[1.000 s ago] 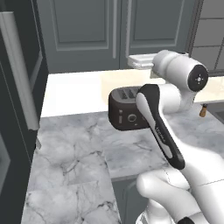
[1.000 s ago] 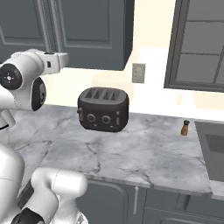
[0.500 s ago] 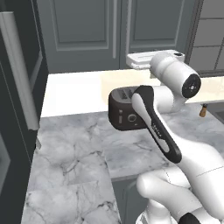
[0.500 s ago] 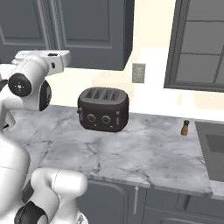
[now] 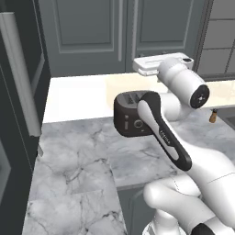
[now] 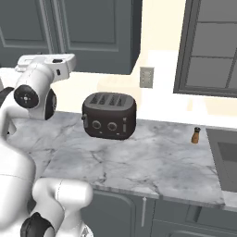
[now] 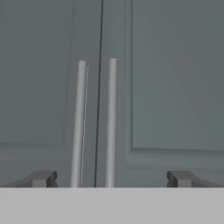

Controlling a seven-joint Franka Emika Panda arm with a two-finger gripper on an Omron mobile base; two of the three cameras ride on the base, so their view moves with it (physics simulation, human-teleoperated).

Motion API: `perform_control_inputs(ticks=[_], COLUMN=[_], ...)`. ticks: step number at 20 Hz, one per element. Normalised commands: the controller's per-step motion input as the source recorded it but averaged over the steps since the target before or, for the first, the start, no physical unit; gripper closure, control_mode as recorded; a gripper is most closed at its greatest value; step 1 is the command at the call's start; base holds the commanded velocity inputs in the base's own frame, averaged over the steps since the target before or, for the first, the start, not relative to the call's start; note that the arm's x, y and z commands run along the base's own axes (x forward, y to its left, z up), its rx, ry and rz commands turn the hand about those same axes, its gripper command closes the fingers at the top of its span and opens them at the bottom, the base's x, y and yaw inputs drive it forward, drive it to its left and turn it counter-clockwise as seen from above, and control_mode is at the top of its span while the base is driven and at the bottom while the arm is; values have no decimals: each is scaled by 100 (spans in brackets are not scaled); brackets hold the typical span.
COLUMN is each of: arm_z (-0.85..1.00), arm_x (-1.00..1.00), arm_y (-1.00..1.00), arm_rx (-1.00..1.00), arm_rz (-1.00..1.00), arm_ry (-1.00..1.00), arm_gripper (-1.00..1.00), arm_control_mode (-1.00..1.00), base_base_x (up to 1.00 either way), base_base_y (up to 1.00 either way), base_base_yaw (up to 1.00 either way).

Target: Pick the dish brush and dish brush from the cabinet and place them on the counter.

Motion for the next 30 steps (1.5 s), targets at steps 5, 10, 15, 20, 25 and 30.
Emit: perform_control_inputs(ticks=[5, 10, 15, 20, 25, 30], arm_z=[5, 2, 0, 2, 10, 2], arm_x=[5, 5, 6, 22, 15, 19], arm_y=[0, 0, 0, 2, 12, 14], arm_rx=[0, 0, 0, 0, 0, 0], arm_rz=[0, 0, 0, 0, 0, 0], arm_ry=[-12, -7, 0, 2, 0, 0], arm_gripper=[-100, -100, -100, -100, -100, -100], arm_control_mode=[-100, -100, -100, -100, -100, -100], base_base_x=[0, 0, 0, 0, 0, 0], base_base_y=[0, 0, 0, 0, 0, 0], base_base_yaw=[0, 0, 0, 0, 0, 0])
